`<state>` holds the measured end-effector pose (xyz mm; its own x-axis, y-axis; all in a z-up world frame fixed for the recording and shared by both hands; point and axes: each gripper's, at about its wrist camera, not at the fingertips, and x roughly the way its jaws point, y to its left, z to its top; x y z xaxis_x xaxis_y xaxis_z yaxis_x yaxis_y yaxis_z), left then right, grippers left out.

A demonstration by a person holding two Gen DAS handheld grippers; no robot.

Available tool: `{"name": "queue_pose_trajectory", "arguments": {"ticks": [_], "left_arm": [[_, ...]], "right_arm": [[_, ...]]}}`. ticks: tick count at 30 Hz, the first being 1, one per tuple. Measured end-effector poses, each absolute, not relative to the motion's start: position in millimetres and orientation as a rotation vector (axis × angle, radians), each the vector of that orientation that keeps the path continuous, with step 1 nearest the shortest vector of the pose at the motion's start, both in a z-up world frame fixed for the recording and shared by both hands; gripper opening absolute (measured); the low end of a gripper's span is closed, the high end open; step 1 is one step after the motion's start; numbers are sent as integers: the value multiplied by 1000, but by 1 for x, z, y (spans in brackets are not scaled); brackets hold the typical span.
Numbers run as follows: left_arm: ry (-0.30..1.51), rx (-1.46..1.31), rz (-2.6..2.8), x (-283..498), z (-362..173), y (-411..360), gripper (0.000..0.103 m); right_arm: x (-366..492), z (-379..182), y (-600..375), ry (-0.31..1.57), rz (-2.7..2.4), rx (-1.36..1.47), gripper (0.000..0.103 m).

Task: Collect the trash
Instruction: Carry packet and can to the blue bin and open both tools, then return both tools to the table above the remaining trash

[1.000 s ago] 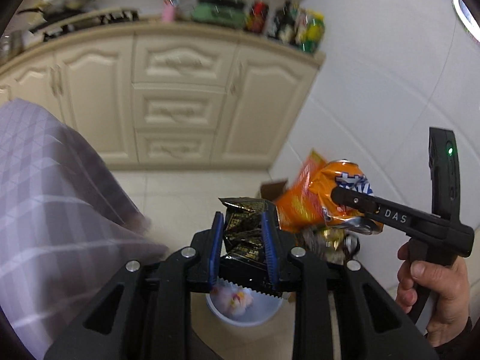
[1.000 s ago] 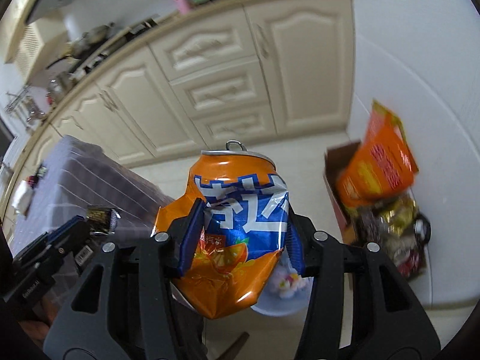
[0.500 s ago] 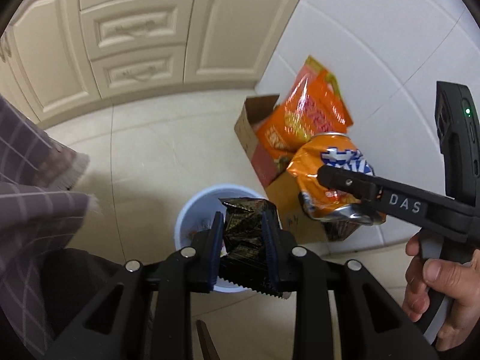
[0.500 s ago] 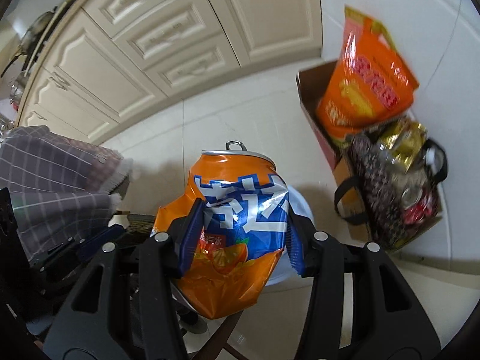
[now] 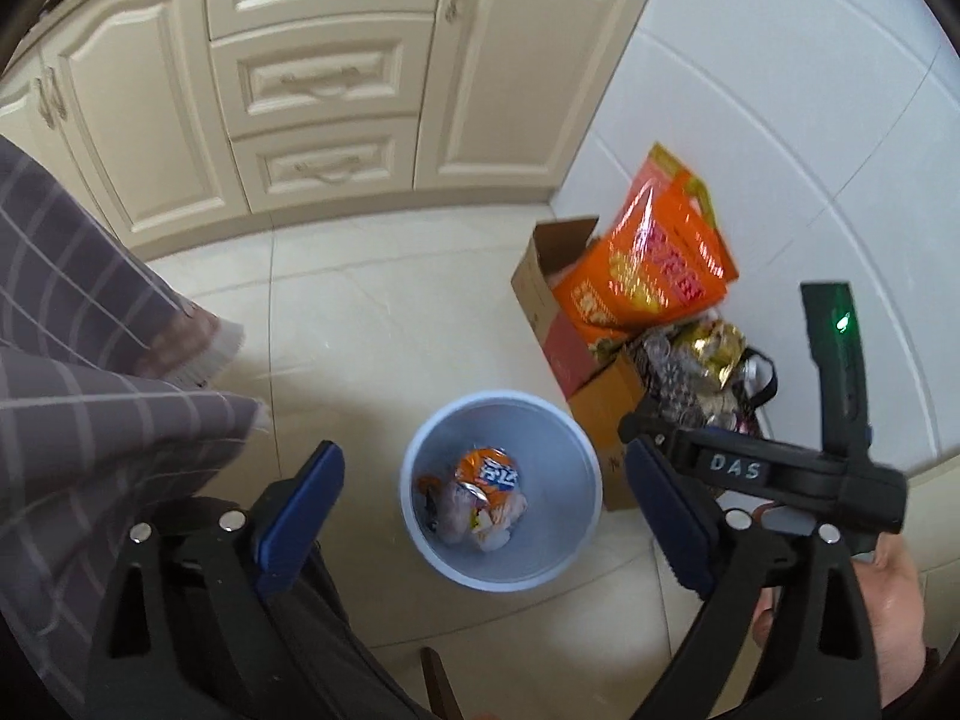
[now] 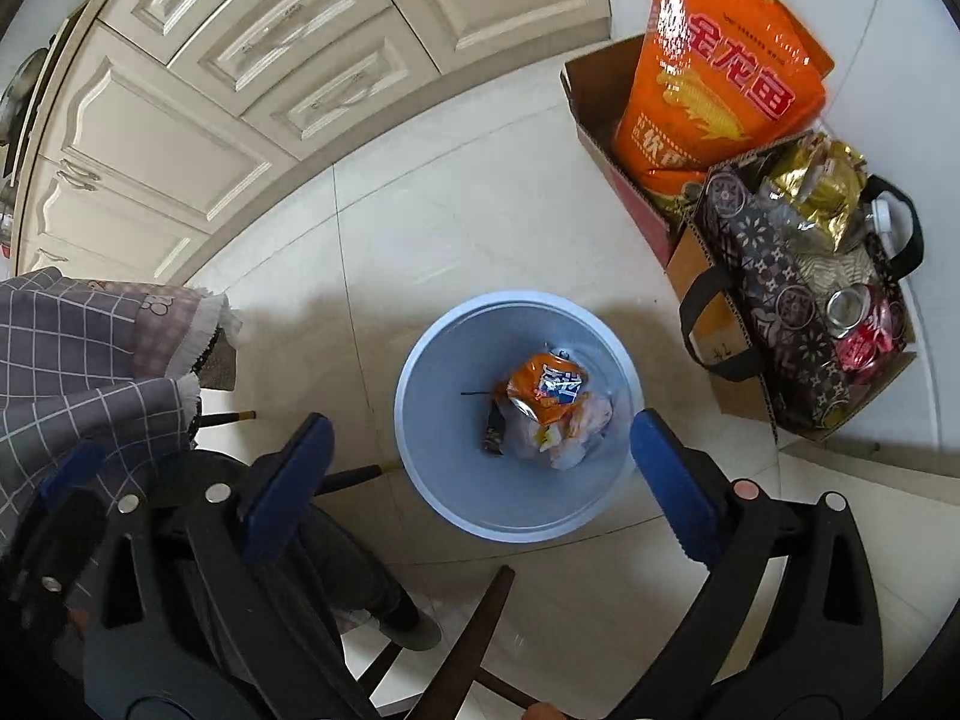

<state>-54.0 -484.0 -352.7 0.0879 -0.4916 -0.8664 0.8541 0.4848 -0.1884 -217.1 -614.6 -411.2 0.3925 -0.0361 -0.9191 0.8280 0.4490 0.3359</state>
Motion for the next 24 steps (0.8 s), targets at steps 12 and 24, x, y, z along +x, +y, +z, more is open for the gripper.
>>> {"name": "queue_pose_trajectory", "arguments": {"ticks": [12, 24], "left_arm": [[902, 292, -1049, -55, -264, -445, 94], [714, 158, -987, -32, -175, -372, 95]], "right_arm": [[-197, -340, -599, 914, -632, 848, 97], [-146, -225, -556, 753, -502, 664, 97]]}}
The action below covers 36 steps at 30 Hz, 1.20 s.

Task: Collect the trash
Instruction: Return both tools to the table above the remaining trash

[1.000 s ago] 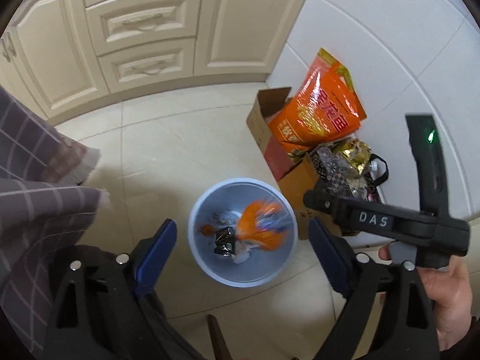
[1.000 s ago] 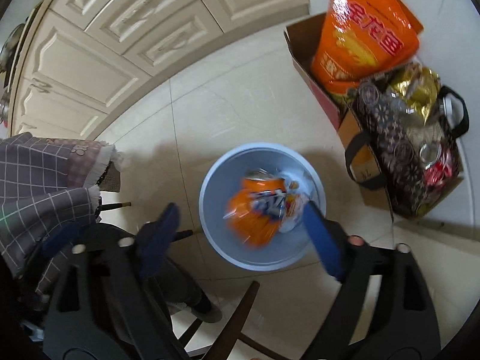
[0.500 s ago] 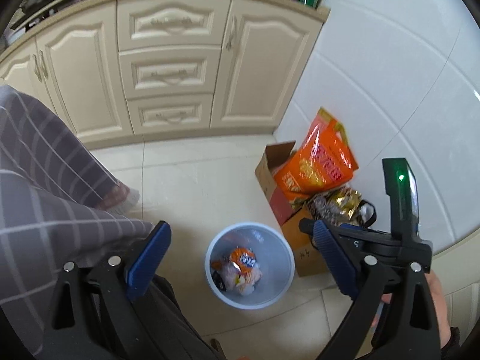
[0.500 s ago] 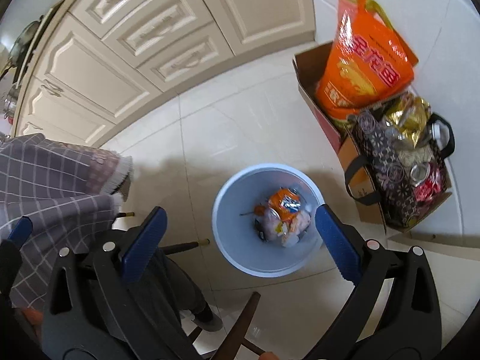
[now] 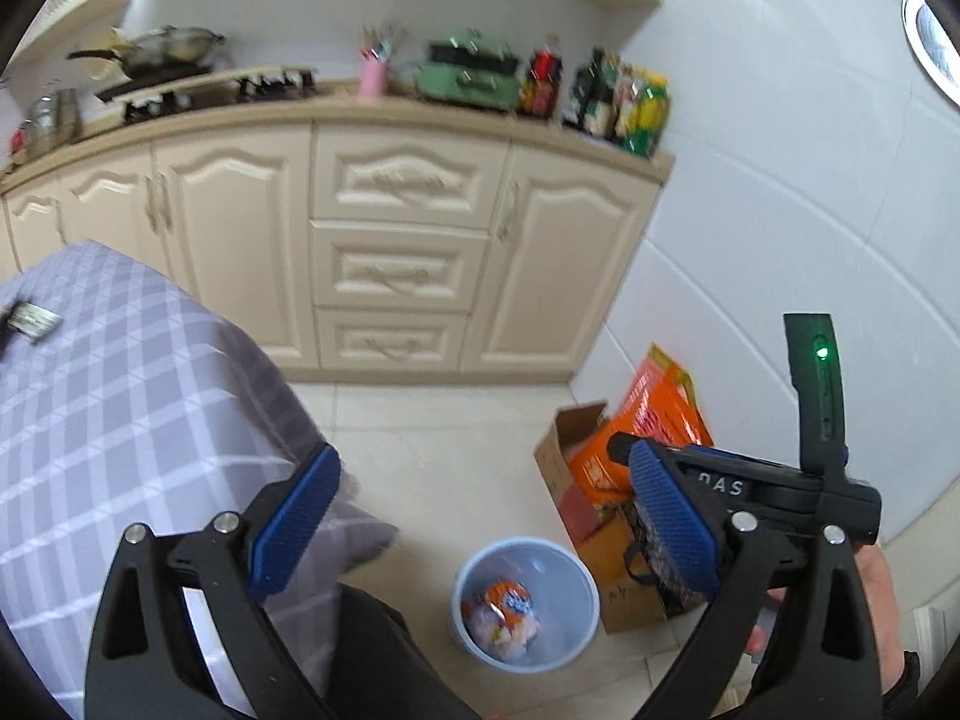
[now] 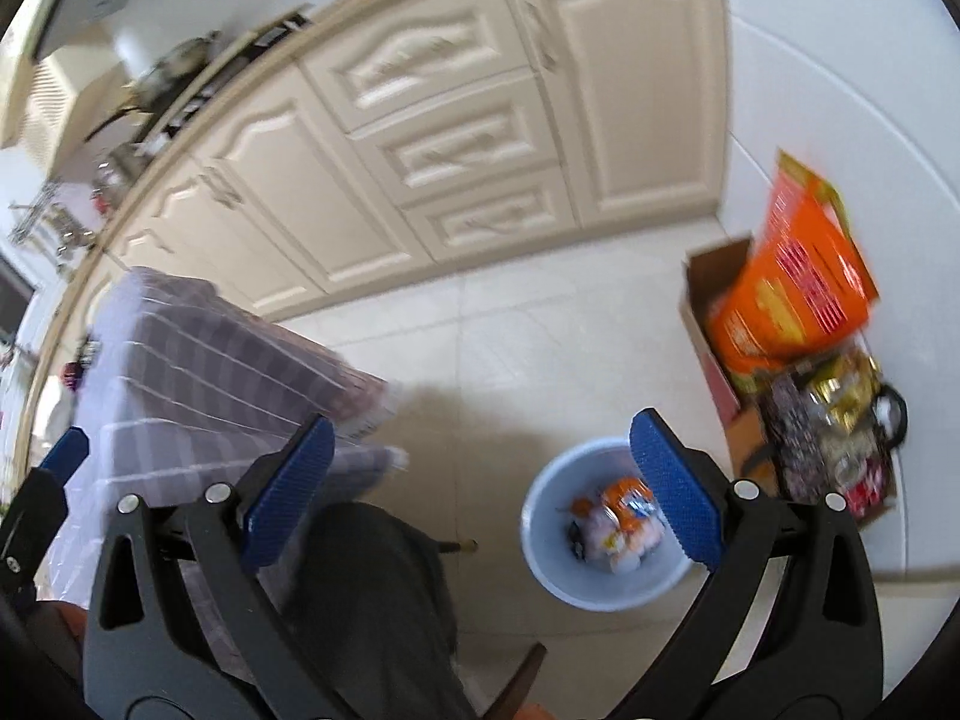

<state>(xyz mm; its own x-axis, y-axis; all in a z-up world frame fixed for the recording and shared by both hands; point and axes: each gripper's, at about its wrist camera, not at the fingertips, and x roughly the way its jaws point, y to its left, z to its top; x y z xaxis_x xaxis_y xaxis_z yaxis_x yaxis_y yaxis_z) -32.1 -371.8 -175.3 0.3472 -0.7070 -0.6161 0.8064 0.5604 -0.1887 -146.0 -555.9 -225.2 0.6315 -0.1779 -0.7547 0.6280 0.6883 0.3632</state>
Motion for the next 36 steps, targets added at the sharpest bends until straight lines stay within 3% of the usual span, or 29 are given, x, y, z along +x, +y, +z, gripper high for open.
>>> {"name": "queue_pose_trajectory", "arguments": {"ticks": [19, 36], "left_arm": [[460, 104, -644, 32, -81, -218, 97], [525, 164, -367, 133, -106, -123, 97]], "right_arm": [[-23, -93, -423, 595, -150, 412, 97], [109, -98, -327, 671, 85, 275, 97]]}}
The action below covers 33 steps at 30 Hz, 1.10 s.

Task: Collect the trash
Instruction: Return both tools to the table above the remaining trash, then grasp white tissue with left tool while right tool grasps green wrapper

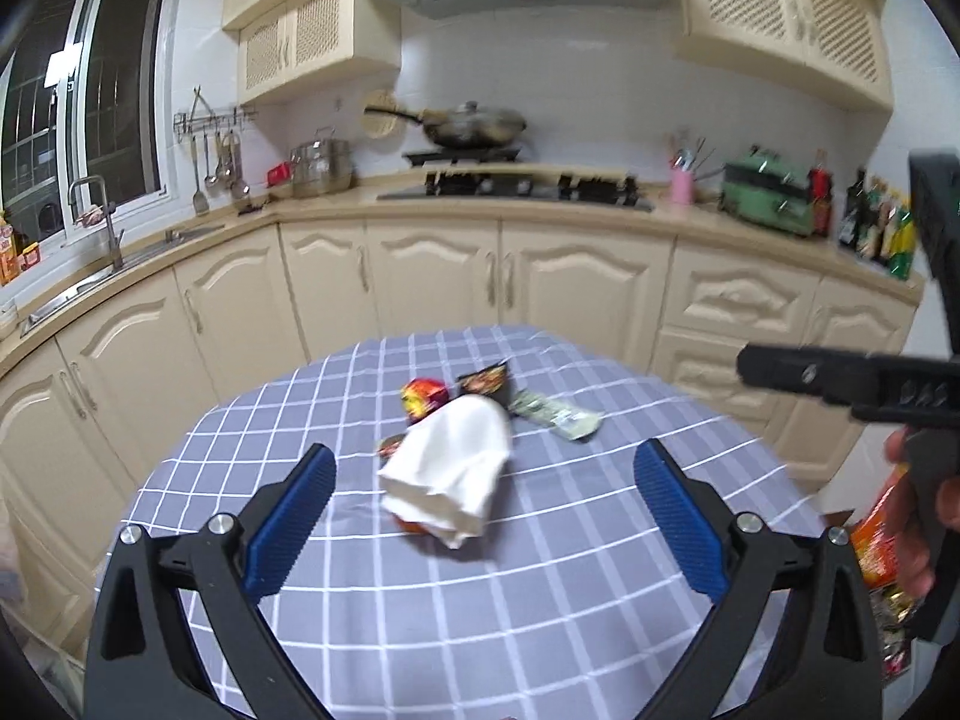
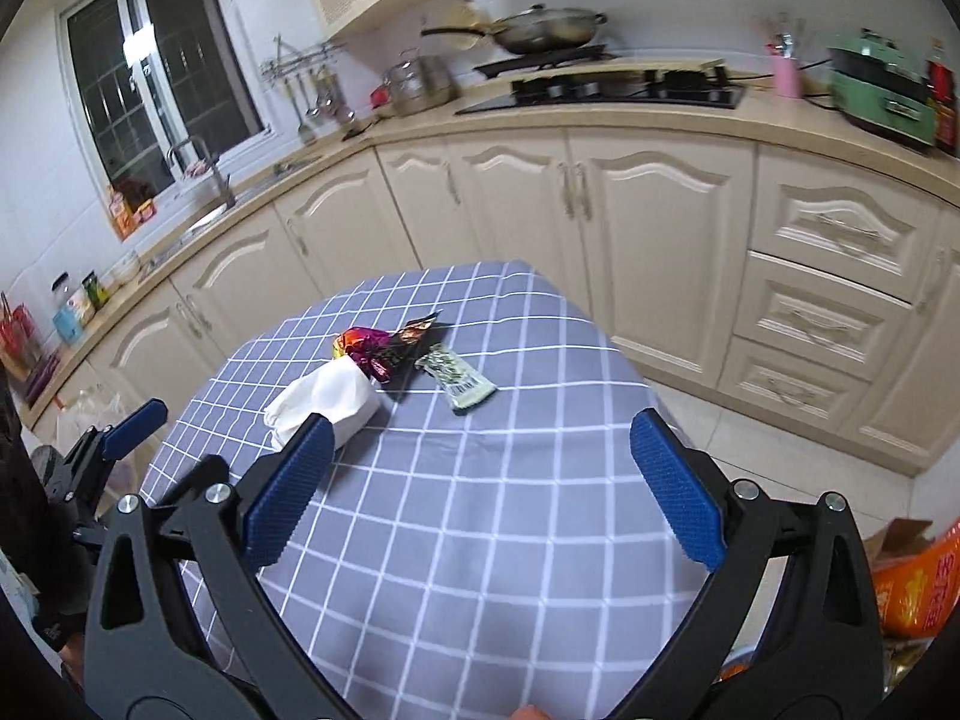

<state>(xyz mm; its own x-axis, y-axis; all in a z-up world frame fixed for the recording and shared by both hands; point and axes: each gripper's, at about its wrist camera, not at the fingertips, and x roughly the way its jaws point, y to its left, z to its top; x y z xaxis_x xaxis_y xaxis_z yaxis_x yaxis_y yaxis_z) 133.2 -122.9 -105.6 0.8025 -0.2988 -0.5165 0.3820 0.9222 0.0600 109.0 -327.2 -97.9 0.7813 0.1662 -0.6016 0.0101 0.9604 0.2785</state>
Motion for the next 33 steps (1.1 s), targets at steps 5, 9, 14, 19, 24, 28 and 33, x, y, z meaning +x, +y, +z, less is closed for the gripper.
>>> {"name": "queue_pose_trajectory", "arguments": {"ticks": [5, 9, 14, 19, 24, 28, 33], "left_arm": [[604, 204, -345, 176, -133, -126, 97], [675, 235, -346, 210, -153, -130, 97], [715, 267, -377, 225, -165, -139, 79], [740, 249, -388, 228, -173, -142, 65], [735, 127, -371, 230, -170, -119, 64], [708, 61, -362, 223, -164, -104, 64], [643, 3, -369, 210, -152, -94, 64]], "right_arm": [[148, -118, -322, 727, 97, 240, 97], [176, -141, -326, 789, 98, 215, 97], [210, -166, -316, 853, 116, 147, 97], [245, -185, -286, 902, 152, 45, 79], [253, -186, -273, 893, 110, -7, 23], [231, -185, -270, 889, 118, 24, 16], [194, -174, -279, 861, 131, 145, 14]]}}
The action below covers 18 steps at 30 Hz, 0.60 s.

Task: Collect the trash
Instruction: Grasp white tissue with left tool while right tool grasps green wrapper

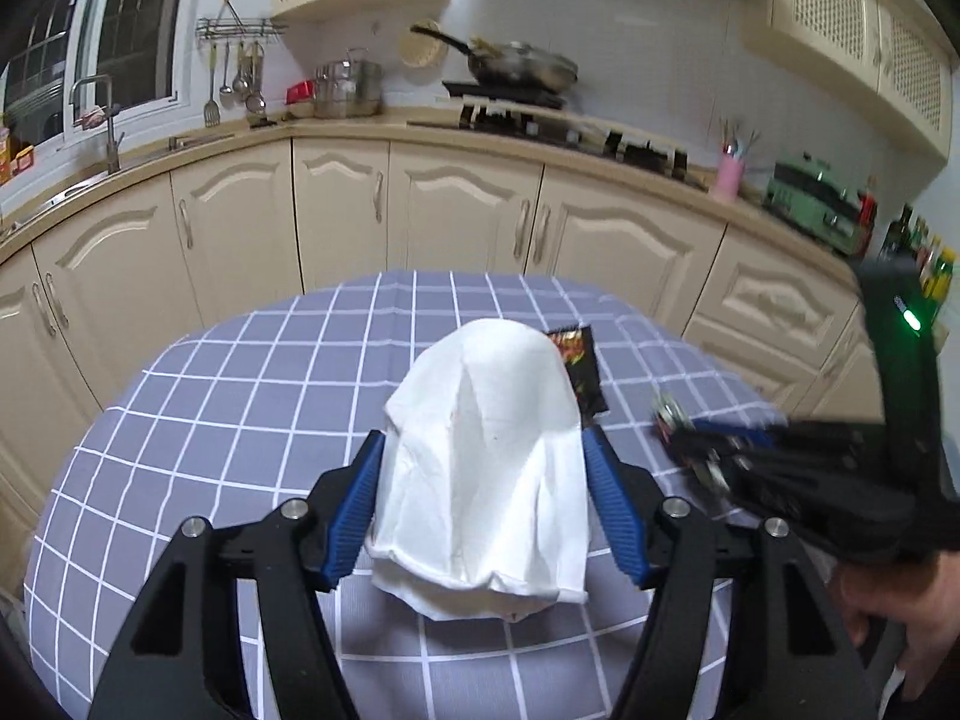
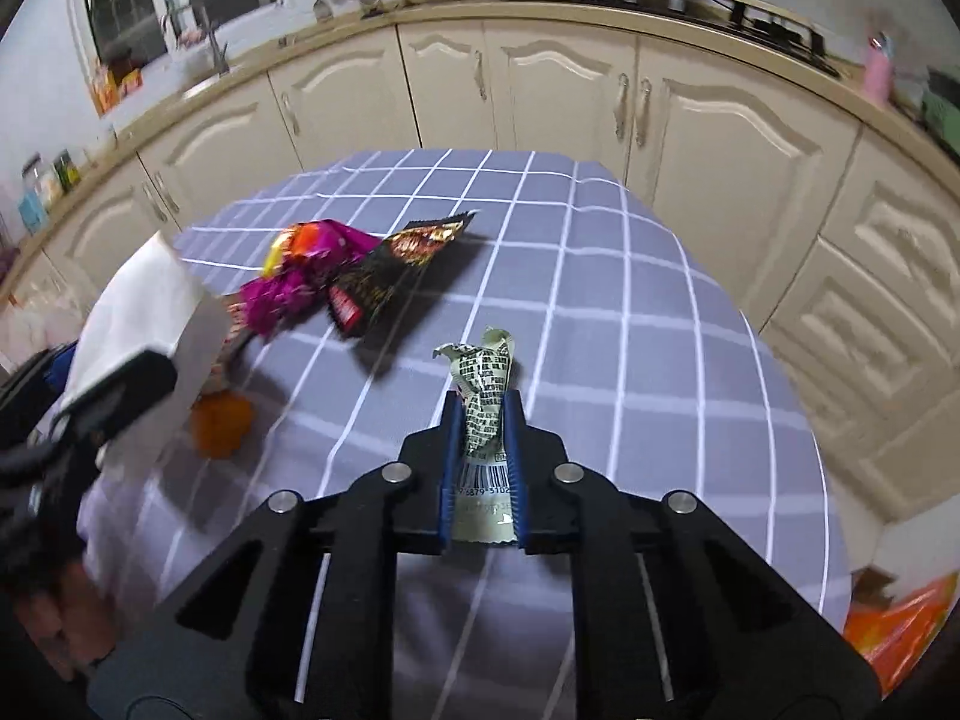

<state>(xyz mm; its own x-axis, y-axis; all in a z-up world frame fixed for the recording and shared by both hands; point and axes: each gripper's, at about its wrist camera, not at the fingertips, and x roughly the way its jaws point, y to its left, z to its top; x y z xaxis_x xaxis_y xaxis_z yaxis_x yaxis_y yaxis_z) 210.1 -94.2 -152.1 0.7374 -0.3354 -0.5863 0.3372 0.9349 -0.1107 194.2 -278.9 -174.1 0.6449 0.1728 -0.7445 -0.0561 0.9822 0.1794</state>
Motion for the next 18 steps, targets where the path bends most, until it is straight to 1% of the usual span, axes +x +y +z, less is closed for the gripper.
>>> {"name": "queue_pose_trajectory", "arguments": {"ticks": [3, 8, 12, 18], "left_arm": [[606, -27, -385, 200, -146, -87, 64], [577, -115, -403, 176, -138, -63, 64], [556, -110, -394, 143, -137, -55, 64], [516, -85, -402, 98, -125, -64, 64]], "right_arm": [[165, -162, -285, 827, 148, 210, 14], [129, -147, -288, 791, 165, 238, 14], [102, -143, -289, 768, 171, 260, 14], [73, -125, -304, 707, 182, 294, 14]]}}
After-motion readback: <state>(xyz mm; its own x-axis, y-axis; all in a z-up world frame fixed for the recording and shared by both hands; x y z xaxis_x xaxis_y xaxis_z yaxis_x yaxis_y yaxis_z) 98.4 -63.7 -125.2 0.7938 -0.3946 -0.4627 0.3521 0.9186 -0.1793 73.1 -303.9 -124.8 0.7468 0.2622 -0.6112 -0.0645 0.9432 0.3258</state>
